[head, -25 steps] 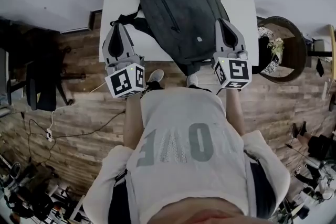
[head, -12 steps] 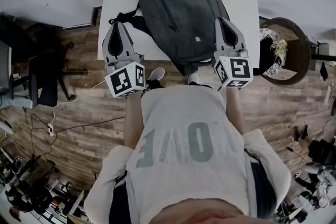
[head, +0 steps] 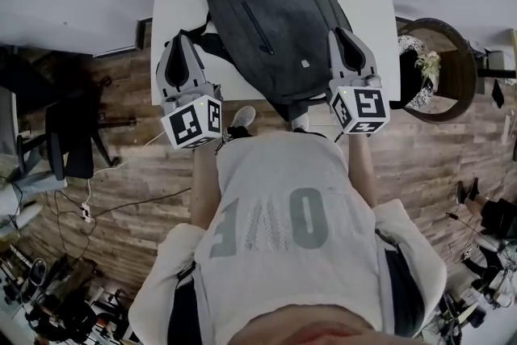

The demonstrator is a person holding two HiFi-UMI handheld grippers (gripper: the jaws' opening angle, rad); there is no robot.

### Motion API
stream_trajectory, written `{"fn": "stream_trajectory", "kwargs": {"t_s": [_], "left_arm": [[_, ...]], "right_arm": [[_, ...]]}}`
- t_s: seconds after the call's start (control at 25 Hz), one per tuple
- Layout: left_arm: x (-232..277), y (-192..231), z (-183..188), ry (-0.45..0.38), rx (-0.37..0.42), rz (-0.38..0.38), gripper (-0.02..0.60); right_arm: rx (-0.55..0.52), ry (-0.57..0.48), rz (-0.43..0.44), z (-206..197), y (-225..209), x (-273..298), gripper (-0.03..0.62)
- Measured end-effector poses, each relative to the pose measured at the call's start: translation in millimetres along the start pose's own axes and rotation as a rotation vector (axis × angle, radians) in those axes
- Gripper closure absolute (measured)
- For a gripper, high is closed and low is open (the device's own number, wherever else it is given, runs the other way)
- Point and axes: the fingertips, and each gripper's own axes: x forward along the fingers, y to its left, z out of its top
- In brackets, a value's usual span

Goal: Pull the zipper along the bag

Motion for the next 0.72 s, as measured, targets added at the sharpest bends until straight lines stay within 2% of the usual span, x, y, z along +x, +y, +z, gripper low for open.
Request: {"fn": "stream_trajectory", "kwargs": {"t_s": [0.04, 0.08, 0.12, 0.16, 0.28, 0.56, 0.72], "left_arm": [[2.1, -2.2, -0.1, -0.002, 0.000, -0.018, 0.554], [4.1, -4.8, 0.2, -0.007, 0.003, -0.040, 0.551], [6.1, -7.2, 1.0, -0.013, 0.011, -0.063, 0.495], [8.2, -9.2, 1.9, -0.020, 0.023, -0.083, 0.363], [14.8, -13.3, 1.6, -0.022, 0.068, -0.127, 0.253], [22.4, -5.4, -10.2, 0.027, 0.075, -0.154, 0.221], [26.7, -0.9, -19.3, 0.058, 0.051, -0.163, 0.221]], "right_arm": [[0.007, 0.004, 0.002, -1.1, 0.6, 0.9, 0.549], [0.016, 0.006, 0.003, -2.1, 1.1, 2.5, 0.442], [0.024, 0.005, -0.005, -2.4, 0.9, 4.4, 0.300], [0.027, -0.001, -0.021, -1.6, -0.4, 5.9, 0.286], [0.050, -0.034, -0.079, 3.6, -6.4, 7.5, 0.240], [0.074, -0.022, -0.086, 0.3, -7.1, 14.2, 0.233], [0.082, 0.031, -0.069, -10.9, -7.2, 19.4, 0.233]]}}
